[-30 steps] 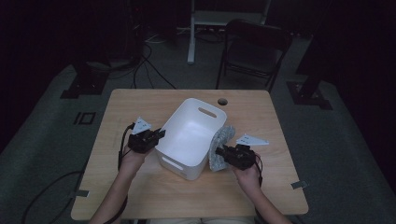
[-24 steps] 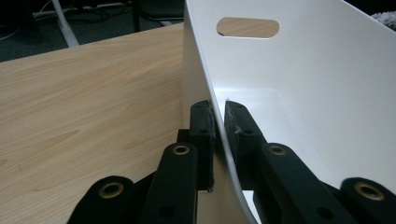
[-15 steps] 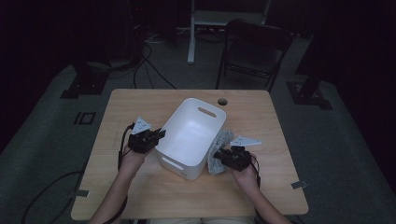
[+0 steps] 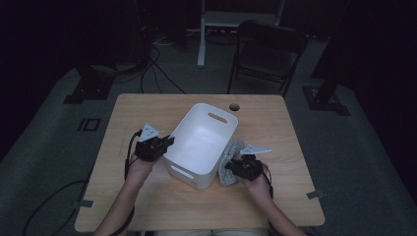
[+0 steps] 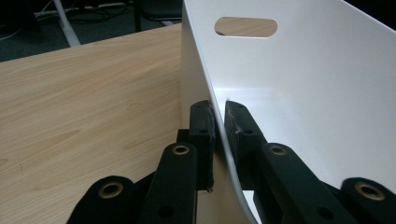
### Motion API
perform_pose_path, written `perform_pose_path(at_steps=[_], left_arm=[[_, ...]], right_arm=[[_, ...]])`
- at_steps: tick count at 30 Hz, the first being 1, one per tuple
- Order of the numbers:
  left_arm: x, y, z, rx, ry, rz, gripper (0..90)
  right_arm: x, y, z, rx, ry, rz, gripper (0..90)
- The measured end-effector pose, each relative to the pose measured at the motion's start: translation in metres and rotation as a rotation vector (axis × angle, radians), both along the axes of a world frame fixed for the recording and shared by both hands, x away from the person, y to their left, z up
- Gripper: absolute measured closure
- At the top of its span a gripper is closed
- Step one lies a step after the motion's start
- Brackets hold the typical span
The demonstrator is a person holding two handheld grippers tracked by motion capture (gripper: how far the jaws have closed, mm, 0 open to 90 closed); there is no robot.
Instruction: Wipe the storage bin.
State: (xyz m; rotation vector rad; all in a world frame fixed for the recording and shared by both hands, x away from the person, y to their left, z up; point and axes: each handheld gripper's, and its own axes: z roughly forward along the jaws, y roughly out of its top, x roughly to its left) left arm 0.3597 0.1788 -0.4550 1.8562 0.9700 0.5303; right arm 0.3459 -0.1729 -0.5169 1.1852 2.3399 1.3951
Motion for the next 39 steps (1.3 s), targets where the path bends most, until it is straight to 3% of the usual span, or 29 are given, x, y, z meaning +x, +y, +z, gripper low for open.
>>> perform_pose_path(at_steps=[6, 15, 18, 24, 26, 30, 32, 39], left_arm=[[0.000, 0.000, 0.000, -0.001, 0.000, 0.000, 81.9], [0.000, 0.000, 0.000, 0.002, -0.002, 0.010, 81.6], [0.000, -0.001, 0.000, 0.000, -0.002, 0.016, 81.7], [0.000, -0.002, 0.000, -0.002, -0.001, 0.020, 81.8], [0.000, -0.003, 0.000, 0.001, 0.000, 0.013, 81.9], [0.000, -0.003, 0.000, -0.002, 0.002, 0.008, 81.9], [0.000, -0.002, 0.000, -0.008, 0.004, 0.006, 81.9], [-0.001, -0.004, 0.000, 0.000, -0.001, 0.011, 81.8]], right_arm=[[0.005, 0.002, -0.011, -0.044, 0.028, -0.005, 74.0], [0.003, 0.001, -0.011, -0.033, 0.046, -0.010, 74.5], [-0.006, -0.001, 0.001, -0.006, 0.010, 0.021, 74.6], [-0.031, -0.005, 0.030, 0.114, -0.115, 0.090, 74.6], [-0.037, -0.002, 0.033, 0.129, -0.152, 0.098, 74.5], [-0.035, 0.004, 0.029, 0.099, -0.148, 0.096, 74.5], [-0.036, 0.007, 0.026, 0.056, -0.162, 0.094, 74.5], [-0.025, 0.007, 0.013, 0.007, -0.090, 0.071, 74.2]])
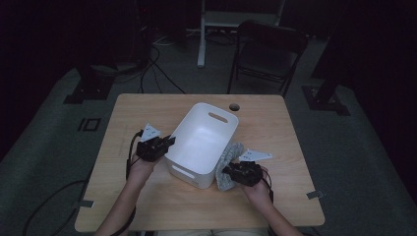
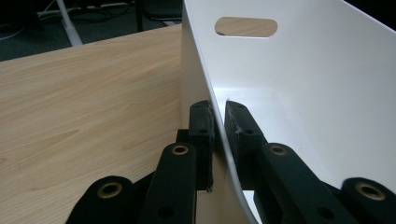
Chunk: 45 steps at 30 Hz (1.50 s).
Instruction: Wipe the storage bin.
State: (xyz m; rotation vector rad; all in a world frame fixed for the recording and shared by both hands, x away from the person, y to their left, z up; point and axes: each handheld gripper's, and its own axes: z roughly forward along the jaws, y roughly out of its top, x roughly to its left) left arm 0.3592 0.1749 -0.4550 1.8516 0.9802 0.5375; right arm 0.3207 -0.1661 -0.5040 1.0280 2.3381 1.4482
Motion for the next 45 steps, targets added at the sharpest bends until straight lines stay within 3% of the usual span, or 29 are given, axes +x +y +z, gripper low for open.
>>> perform_pose_path(at_steps=[12, 20, 25, 30, 33, 36, 39, 45], left_arm=[[0.001, -0.003, -0.001, -0.011, 0.000, 0.020, 81.4], [0.001, -0.003, -0.001, -0.015, 0.002, 0.026, 81.4], [0.000, -0.003, -0.001, -0.012, 0.001, 0.043, 81.5], [0.000, -0.005, -0.001, -0.008, -0.002, 0.048, 81.7], [0.000, -0.005, -0.001, -0.012, -0.002, 0.049, 81.7], [0.000, -0.005, -0.001, -0.015, -0.001, 0.050, 81.7], [0.000, -0.005, -0.001, -0.022, 0.001, 0.040, 81.7], [0.000, -0.004, -0.001, -0.017, -0.001, 0.030, 81.7]], right_arm=[[0.019, -0.003, -0.020, -0.040, 0.085, -0.045, 74.0], [0.029, -0.003, -0.035, -0.075, 0.139, -0.039, 72.9], [0.026, -0.003, -0.030, -0.073, 0.132, -0.042, 74.5], [0.016, -0.018, -0.007, 0.082, 0.082, 0.039, 74.4], [0.002, -0.020, 0.009, 0.149, 0.001, 0.124, 74.1], [-0.006, -0.015, 0.017, 0.153, -0.037, 0.149, 74.0], [-0.008, -0.007, 0.015, 0.104, -0.045, 0.125, 73.3], [-0.005, -0.002, 0.008, 0.056, -0.004, 0.112, 71.7]])
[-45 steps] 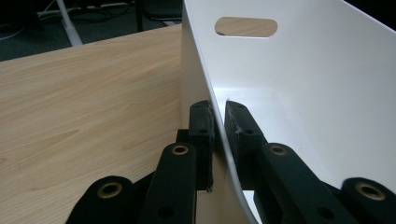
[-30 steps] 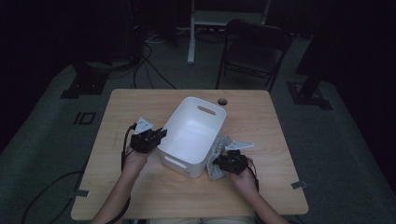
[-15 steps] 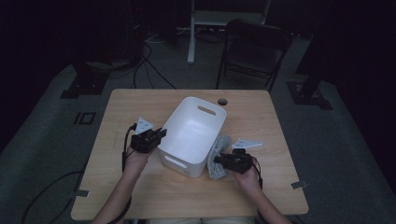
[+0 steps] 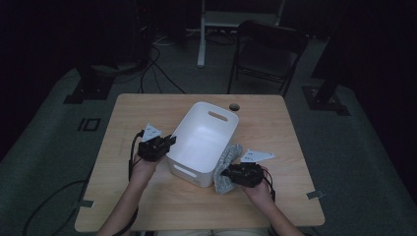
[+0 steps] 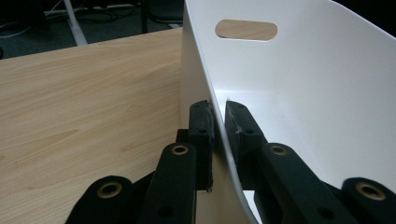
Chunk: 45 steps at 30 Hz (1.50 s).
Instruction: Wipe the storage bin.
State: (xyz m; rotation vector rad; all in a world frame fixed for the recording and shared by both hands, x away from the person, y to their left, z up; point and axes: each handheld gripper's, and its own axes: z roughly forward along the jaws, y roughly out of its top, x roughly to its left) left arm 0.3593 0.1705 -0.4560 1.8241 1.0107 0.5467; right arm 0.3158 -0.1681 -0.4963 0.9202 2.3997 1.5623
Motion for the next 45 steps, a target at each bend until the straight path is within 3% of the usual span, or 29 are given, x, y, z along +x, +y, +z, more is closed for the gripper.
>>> perform_pose_path(at_steps=[7, 13, 17, 22, 25, 26, 30, 32, 34, 38, 41, 45], left_arm=[[0.000, 0.000, 0.000, -0.004, 0.002, -0.001, 81.7], [0.000, 0.000, 0.000, 0.003, -0.001, 0.002, 81.7], [0.000, 0.000, 0.000, 0.001, 0.001, 0.001, 81.6], [0.000, 0.000, 0.000, 0.001, -0.001, 0.001, 81.5], [-0.001, 0.000, 0.000, -0.002, 0.000, 0.010, 81.4], [-0.001, 0.000, 0.000, -0.005, 0.000, 0.014, 81.4], [-0.001, -0.002, 0.000, -0.002, -0.001, 0.022, 81.6], [-0.001, -0.002, 0.000, -0.003, -0.001, 0.021, 81.6], [-0.001, -0.002, 0.000, 0.000, -0.002, 0.020, 81.6], [-0.001, -0.002, 0.000, -0.002, -0.001, 0.020, 81.6], [-0.001, -0.002, 0.000, -0.002, -0.001, 0.020, 81.6], [-0.001, -0.002, 0.000, 0.001, -0.001, 0.014, 81.6]], right_arm=[[0.007, 0.002, -0.011, -0.060, 0.051, 0.001, 70.9], [0.010, 0.003, -0.015, -0.081, 0.063, 0.006, 70.4], [0.012, 0.005, -0.022, -0.135, 0.067, -0.002, 69.0], [0.018, 0.010, -0.039, -0.204, 0.105, -0.014, 67.2], [0.017, 0.011, -0.037, -0.213, 0.124, -0.019, 72.8], [0.016, 0.011, -0.034, -0.226, 0.110, -0.018, 74.3], [0.006, 0.004, -0.022, -0.150, 0.099, -0.005, 74.8], [-0.004, -0.001, -0.010, -0.086, 0.071, 0.011, 74.8], [-0.016, -0.004, 0.003, -0.057, 0.016, 0.004, 74.5], [-0.030, -0.001, 0.018, 0.019, -0.024, 0.024, 64.6], [-0.031, 0.008, 0.019, 0.019, -0.016, 0.012, 48.1], [-0.033, 0.018, 0.018, 0.005, -0.008, -0.019, 40.3]])
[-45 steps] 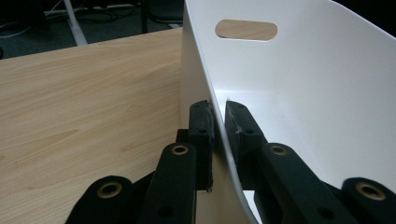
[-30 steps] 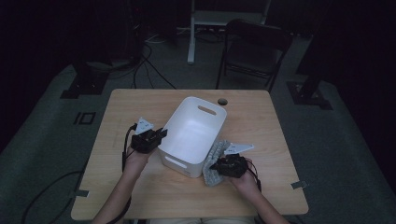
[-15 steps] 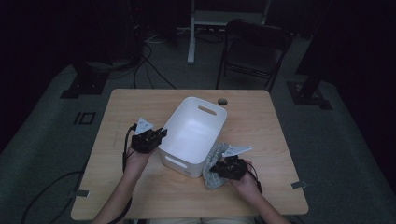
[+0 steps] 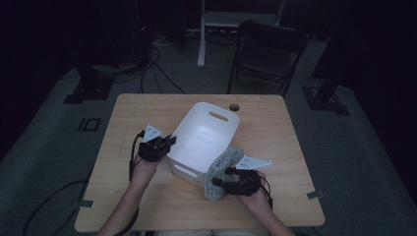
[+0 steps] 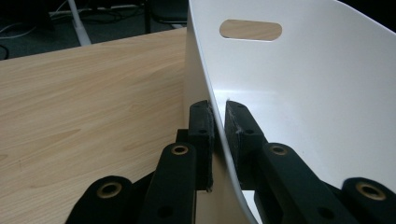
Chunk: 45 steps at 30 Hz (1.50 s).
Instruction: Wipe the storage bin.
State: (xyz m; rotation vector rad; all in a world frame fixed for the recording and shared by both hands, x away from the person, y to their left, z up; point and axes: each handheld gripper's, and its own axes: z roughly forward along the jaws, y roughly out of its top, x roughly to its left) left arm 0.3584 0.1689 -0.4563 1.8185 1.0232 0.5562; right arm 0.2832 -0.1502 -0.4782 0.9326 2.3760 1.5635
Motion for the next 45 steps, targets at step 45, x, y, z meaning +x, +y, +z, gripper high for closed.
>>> perform_pose_path(at_steps=[45], left_arm=[[0.000, -0.002, 0.000, 0.023, -0.012, -0.016, 81.3]], right_arm=[[0.035, 0.002, -0.058, -0.212, 0.157, 0.050, 61.7]])
